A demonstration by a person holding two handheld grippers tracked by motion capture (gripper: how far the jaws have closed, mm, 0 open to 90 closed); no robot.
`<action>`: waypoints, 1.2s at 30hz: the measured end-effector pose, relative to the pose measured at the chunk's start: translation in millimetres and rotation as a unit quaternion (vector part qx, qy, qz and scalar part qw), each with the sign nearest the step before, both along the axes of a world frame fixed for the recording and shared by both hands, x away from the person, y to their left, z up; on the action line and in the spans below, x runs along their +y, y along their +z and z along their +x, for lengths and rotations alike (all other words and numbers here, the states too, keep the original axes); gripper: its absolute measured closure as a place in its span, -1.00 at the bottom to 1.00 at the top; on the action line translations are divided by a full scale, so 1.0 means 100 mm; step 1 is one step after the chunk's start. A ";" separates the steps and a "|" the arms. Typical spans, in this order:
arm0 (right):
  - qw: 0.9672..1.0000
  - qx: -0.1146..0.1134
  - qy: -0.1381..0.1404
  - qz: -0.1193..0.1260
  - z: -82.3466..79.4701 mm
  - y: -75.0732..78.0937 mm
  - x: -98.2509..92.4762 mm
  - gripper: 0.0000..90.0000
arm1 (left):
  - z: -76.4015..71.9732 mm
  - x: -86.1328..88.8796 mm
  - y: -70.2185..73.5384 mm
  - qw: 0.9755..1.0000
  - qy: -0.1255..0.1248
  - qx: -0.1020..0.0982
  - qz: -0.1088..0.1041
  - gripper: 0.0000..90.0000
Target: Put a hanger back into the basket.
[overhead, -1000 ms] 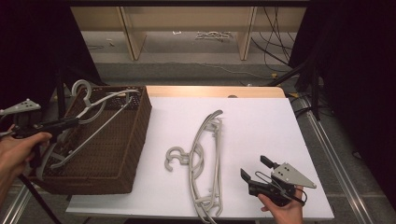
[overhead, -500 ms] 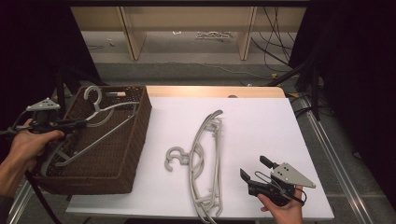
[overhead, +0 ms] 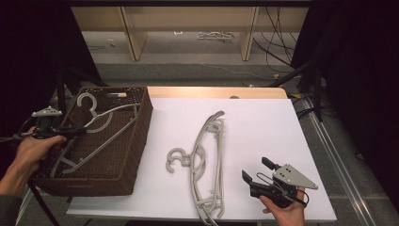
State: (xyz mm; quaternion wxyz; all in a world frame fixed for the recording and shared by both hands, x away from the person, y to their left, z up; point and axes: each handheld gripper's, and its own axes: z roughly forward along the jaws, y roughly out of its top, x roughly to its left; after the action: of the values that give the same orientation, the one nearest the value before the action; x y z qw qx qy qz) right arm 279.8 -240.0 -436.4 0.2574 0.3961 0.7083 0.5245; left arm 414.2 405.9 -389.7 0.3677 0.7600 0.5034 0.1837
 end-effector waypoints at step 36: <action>1.000 -0.005 -0.001 0.000 0.00 -0.01 0.01 -0.59 | -0.45 -0.34 0.34 0.987 0.091 -0.068 -0.116 -0.26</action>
State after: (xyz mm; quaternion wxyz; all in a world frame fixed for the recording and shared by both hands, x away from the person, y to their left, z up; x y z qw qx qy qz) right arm 280.2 -239.4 -436.9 0.2618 0.3943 0.7062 0.5265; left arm 369.4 372.0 -355.6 0.4684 0.6493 0.5621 0.2076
